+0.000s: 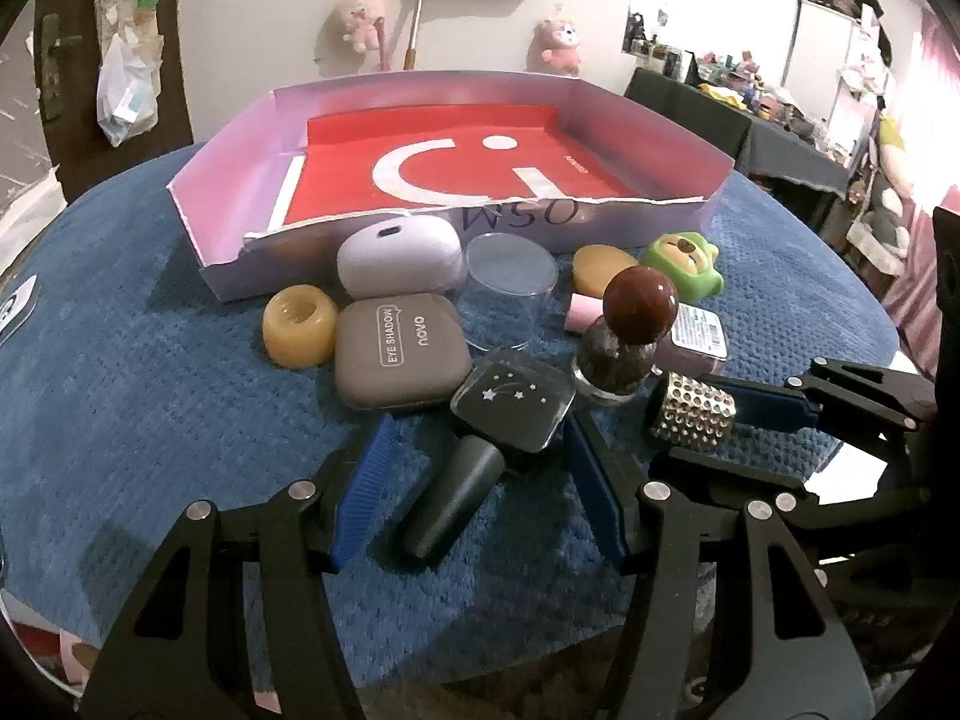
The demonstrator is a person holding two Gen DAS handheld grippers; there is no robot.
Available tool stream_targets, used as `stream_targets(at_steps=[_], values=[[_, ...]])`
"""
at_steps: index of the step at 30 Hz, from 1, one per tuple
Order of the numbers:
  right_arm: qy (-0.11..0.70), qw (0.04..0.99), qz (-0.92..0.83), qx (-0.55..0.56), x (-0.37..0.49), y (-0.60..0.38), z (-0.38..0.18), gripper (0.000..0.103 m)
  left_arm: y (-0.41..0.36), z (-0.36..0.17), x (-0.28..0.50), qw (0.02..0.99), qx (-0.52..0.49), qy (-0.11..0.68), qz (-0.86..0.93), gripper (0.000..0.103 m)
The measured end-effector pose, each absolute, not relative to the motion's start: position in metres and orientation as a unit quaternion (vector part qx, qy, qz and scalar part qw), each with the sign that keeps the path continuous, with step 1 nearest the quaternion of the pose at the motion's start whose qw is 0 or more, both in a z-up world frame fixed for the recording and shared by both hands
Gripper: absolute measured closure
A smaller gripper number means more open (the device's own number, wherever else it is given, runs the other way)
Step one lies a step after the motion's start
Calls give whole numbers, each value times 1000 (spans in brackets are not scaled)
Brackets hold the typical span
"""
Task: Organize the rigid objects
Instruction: 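Grip the black starry microphone with the left gripper while the right grips the gold studded roller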
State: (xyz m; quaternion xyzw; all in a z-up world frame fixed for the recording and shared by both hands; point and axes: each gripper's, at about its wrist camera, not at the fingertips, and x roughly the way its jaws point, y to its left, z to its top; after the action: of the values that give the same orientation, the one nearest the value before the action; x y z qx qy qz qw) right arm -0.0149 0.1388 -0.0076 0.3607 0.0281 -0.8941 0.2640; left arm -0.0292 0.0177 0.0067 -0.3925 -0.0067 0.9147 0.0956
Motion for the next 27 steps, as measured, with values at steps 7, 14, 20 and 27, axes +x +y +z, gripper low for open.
stream_targets(at_steps=[7, 14, 20, 27], values=[[27, 271, -893, 358, -19, 137, -9, 60, 15, 5, -30, 105, -393, -12, 913, 46], [32, 270, -892, 361, -15, 140, -8, 75, 23, 7, -24, 135, -387, -4, 912, 46], [26, 273, -890, 365, -13, 143, -7, 75, 29, 6, -29, 142, -385, 12, 912, 47], [32, 272, -893, 358, -11, 142, -7, 74, 21, 8, -27, 142, -381, 0, 914, 66]])
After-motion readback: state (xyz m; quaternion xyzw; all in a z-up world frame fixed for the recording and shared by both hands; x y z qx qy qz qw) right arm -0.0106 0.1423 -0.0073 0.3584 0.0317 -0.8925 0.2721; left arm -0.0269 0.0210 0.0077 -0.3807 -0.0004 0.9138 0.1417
